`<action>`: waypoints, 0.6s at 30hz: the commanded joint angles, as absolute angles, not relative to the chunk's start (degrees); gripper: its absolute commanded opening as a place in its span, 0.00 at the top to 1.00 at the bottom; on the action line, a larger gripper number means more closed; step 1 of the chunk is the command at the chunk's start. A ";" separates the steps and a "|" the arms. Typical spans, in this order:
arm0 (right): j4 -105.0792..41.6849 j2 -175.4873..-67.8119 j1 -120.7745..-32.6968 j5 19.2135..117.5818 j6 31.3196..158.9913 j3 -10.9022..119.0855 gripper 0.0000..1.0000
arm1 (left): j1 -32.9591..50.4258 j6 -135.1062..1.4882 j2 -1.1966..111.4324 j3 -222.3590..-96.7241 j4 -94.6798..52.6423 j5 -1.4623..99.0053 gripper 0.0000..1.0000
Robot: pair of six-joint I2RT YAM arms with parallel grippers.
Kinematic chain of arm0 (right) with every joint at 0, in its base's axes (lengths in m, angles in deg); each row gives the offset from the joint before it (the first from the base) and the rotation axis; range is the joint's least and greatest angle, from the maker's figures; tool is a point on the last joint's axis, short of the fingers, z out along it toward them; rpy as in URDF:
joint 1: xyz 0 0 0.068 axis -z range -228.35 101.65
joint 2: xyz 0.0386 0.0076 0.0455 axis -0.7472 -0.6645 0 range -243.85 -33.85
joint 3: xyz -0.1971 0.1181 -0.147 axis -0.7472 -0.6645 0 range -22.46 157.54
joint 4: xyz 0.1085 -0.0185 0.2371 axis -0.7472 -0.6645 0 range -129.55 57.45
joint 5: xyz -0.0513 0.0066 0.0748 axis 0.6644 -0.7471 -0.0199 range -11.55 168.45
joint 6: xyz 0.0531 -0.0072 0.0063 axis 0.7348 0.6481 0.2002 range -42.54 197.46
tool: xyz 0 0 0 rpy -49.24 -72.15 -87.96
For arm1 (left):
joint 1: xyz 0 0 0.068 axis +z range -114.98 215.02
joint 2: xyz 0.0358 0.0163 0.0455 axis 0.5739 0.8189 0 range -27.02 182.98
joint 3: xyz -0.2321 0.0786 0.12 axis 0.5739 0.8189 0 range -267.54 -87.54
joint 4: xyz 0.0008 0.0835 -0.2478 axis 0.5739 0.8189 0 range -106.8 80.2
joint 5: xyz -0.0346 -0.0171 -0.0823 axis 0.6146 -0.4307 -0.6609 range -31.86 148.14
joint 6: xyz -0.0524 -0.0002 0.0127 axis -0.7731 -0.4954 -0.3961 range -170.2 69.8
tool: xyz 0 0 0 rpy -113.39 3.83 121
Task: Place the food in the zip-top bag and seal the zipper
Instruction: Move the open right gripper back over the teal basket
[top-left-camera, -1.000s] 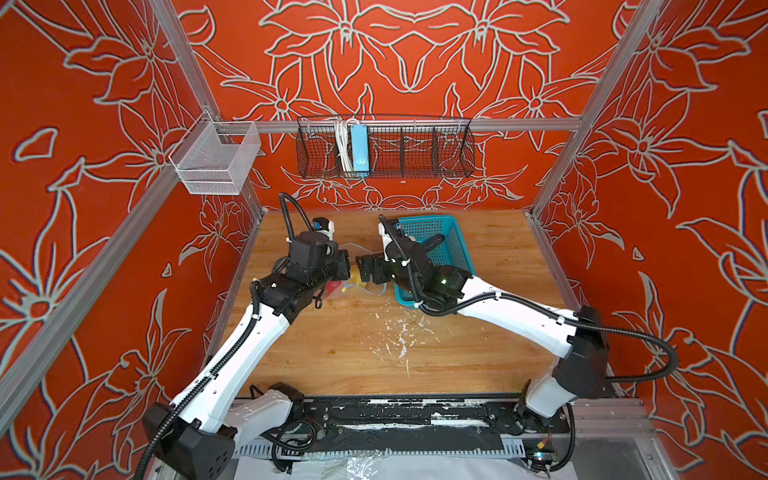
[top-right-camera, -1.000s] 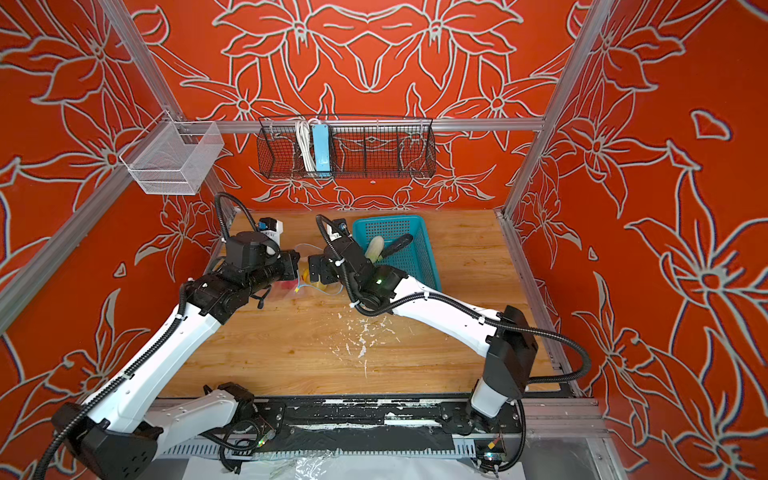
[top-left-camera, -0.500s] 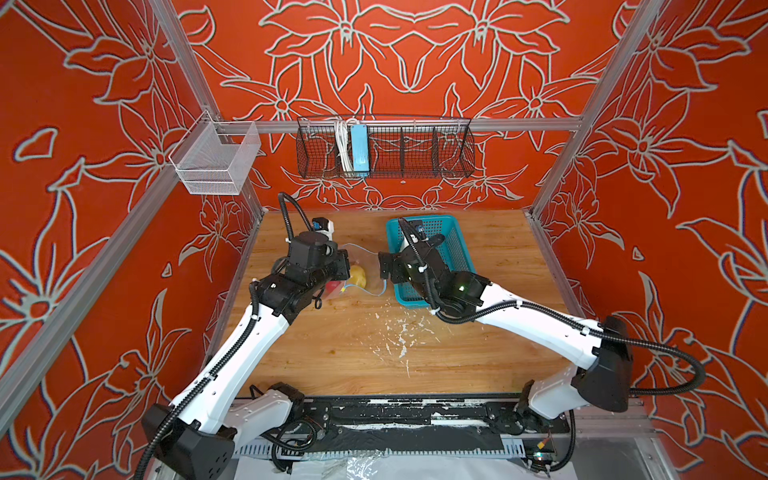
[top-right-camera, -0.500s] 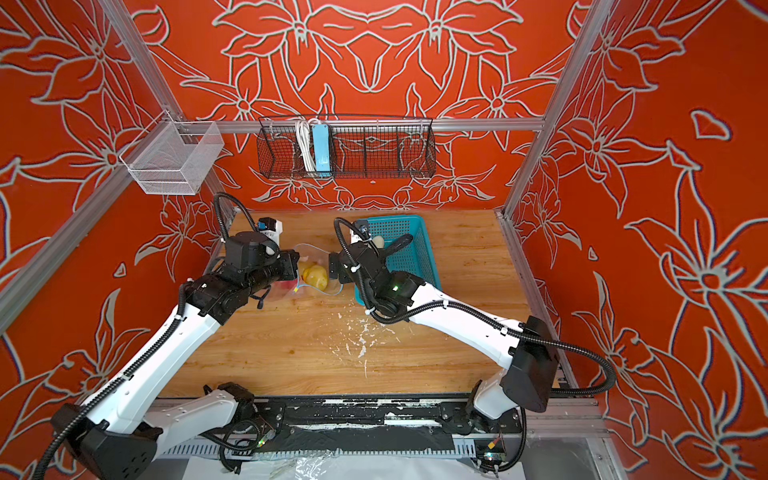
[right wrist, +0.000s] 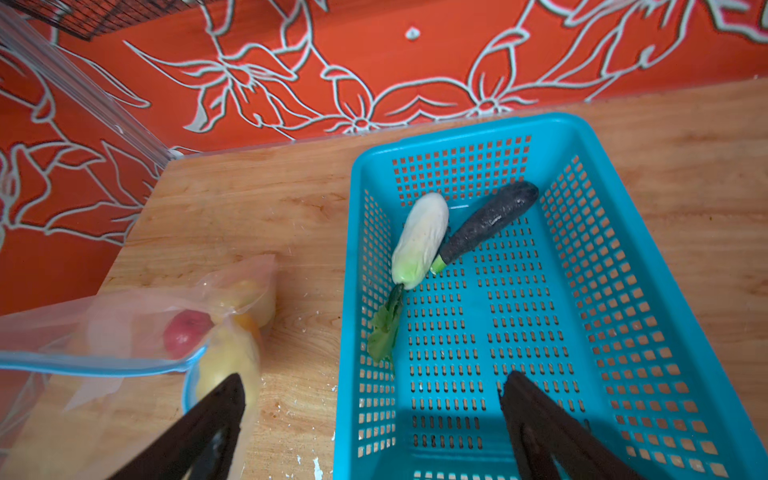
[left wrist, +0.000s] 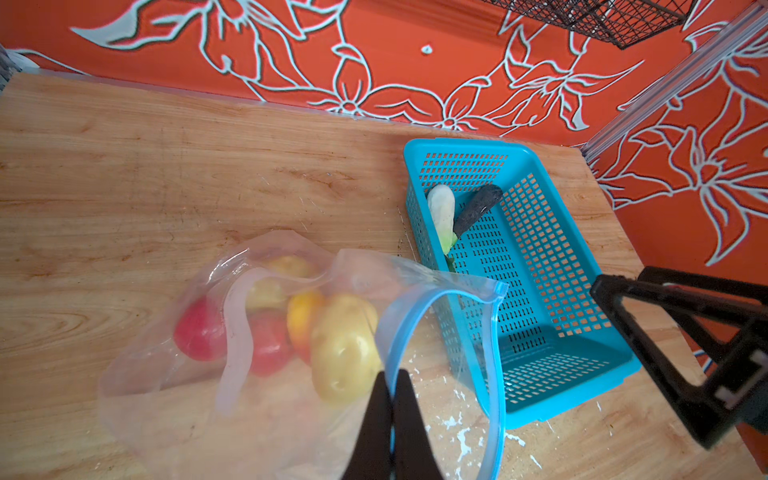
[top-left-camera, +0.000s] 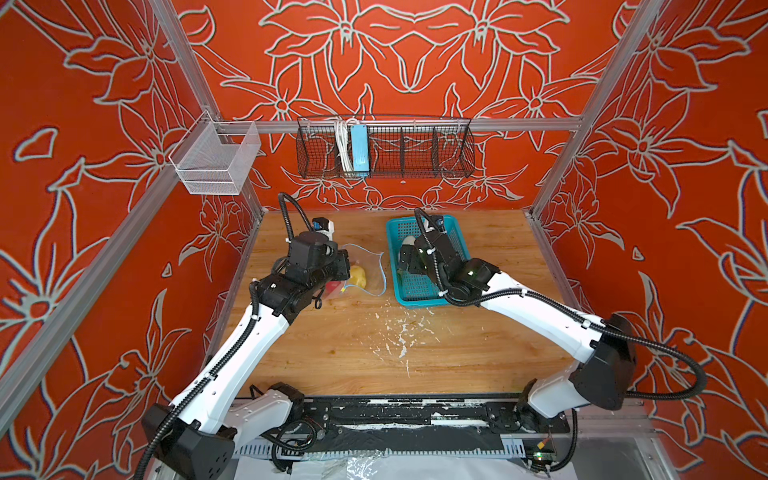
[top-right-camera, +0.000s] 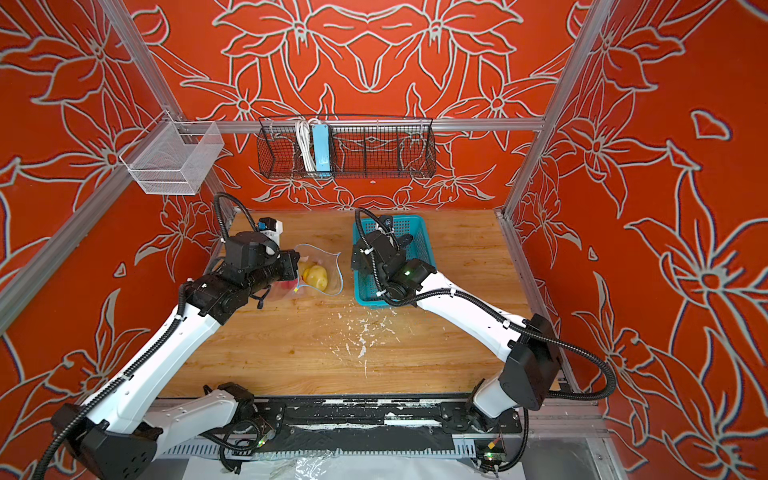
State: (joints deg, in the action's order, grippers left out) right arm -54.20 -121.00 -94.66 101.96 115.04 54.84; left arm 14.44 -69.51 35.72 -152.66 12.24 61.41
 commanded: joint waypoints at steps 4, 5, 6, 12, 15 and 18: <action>-60.31 -123.91 -91.17 97.14 121.65 56.22 0.02 | 14.54 -69.54 35.07 -152.23 11.24 60.60 1.00; -60.94 -124.17 -90.57 96.62 122.45 56.16 0.02 | 14.54 -69.53 35.12 -152.36 11.22 60.28 1.00; -61.33 -124.48 -90.09 96.16 123.04 56.07 0.02 | 14.54 -69.51 35.11 -152.32 11.19 60.09 1.00; -65.17 -126.88 -87.52 97.48 126.23 57.06 0.03 | 14.55 -69.59 34.85 -152.24 11.24 60.19 1.00; -65.93 -128.44 -86.72 96.55 126.74 57.92 0.03 | 14.53 -69.55 34.65 -151.97 11.06 60.43 1.00; -66.69 -130.57 -86.28 95.83 126.68 59.36 0.03 | 14.54 -69.70 34.78 -152.21 11.21 60.08 1.00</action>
